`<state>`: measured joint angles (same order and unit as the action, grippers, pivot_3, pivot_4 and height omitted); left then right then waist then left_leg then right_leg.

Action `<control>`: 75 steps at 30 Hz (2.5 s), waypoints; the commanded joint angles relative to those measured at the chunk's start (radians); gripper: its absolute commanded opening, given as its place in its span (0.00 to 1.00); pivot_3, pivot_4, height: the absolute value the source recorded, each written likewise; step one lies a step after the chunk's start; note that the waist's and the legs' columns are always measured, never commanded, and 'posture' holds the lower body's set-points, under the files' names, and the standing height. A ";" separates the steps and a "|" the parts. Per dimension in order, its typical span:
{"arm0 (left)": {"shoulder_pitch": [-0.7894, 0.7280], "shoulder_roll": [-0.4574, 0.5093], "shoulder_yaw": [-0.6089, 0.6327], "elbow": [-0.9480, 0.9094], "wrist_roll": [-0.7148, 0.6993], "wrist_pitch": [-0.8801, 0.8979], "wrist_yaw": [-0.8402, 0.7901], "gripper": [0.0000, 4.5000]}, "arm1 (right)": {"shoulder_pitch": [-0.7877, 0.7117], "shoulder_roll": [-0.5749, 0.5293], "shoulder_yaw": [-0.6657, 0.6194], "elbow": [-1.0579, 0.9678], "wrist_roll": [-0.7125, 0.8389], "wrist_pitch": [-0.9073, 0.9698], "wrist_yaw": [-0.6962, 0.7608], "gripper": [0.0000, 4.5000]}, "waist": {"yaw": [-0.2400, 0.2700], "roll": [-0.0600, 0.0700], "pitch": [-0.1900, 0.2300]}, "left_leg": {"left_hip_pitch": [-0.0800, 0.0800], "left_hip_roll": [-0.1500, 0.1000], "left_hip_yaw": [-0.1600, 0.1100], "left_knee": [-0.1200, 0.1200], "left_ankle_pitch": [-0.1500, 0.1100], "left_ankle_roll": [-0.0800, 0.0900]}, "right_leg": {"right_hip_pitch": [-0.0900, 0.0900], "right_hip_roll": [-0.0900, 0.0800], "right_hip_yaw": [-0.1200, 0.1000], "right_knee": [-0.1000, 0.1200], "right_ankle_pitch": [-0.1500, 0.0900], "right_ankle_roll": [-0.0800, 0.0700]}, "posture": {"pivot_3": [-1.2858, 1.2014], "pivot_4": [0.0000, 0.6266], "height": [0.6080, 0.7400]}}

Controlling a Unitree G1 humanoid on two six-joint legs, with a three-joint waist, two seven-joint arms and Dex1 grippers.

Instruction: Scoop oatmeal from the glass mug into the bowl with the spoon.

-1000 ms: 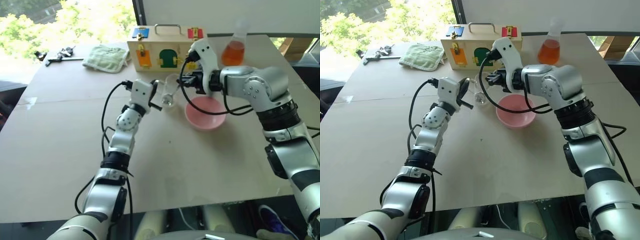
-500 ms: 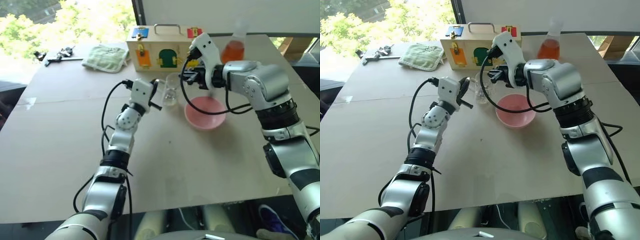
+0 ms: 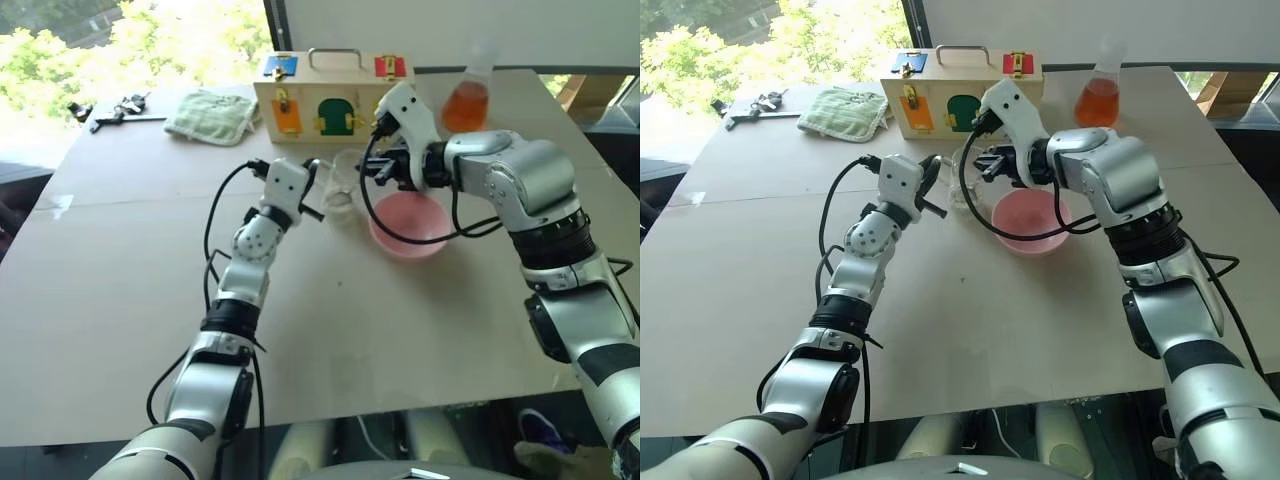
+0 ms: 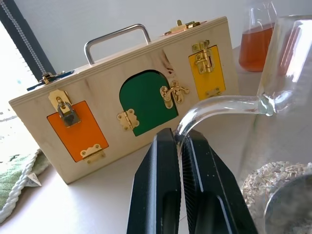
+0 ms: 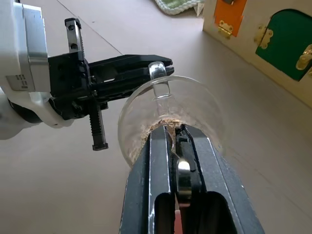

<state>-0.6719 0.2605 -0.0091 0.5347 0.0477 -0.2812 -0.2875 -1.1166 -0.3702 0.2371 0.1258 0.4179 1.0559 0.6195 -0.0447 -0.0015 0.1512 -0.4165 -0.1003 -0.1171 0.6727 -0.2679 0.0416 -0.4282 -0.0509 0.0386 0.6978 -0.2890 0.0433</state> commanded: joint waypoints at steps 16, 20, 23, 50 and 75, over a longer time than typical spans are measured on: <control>-0.014 -0.005 0.003 -0.017 0.005 -0.065 0.015 0.00 | -0.102 0.090 -0.315 0.106 0.055 0.215 -0.165 0.00 | -0.001 0.000 0.000 | 0.000 0.000 0.000 0.000 0.000 0.000 | 0.000 0.000 0.000 0.001 0.000 0.000 | 0.52 0.24 1.00; -0.014 -0.011 0.001 -0.010 0.006 -0.068 0.015 0.00 | -0.122 0.111 -0.394 0.141 0.080 0.266 -0.208 0.00 | -0.001 0.000 0.000 | 0.000 0.000 0.000 0.000 0.000 0.000 | 0.000 0.000 0.000 0.001 0.000 0.000 | 0.52 0.24 1.00; -0.012 -0.014 0.000 -0.006 0.007 -0.071 0.015 0.00 | -0.142 0.135 -0.473 0.177 0.096 0.315 -0.255 0.00 | -0.001 0.000 0.000 | 0.000 0.000 0.001 0.000 0.000 0.000 | 0.000 0.000 0.001 0.001 0.000 0.000 | 0.52 0.24 1.00; -0.031 0.014 -0.026 0.053 0.125 -0.149 0.125 0.00 | -0.198 0.258 -0.816 0.198 0.091 0.487 -0.546 0.00 | -0.015 0.000 0.000 | 0.000 -0.001 0.006 0.010 0.000 0.000 | -0.004 -0.002 0.002 0.015 0.000 0.000 | 0.52 0.24 1.00; -0.081 0.060 -0.023 0.162 0.182 -0.208 0.263 0.00 | -0.309 0.319 -1.080 0.166 0.091 0.559 -0.707 0.00 | -0.017 0.000 0.000 | -0.001 -0.001 0.007 0.010 0.000 0.000 | -0.004 -0.002 0.003 0.016 0.000 0.000 | 0.52 0.24 1.00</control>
<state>-0.7246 0.3112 -0.0477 0.7049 0.2418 -0.4647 -0.0378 -1.3831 -0.0504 -0.8272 0.3434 0.4883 1.6079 -0.0849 -0.0618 -0.0015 0.1507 -0.4171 -0.1011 -0.1105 0.6828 -0.2679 0.0417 -0.4325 -0.0526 0.0412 0.7139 -0.2890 0.0432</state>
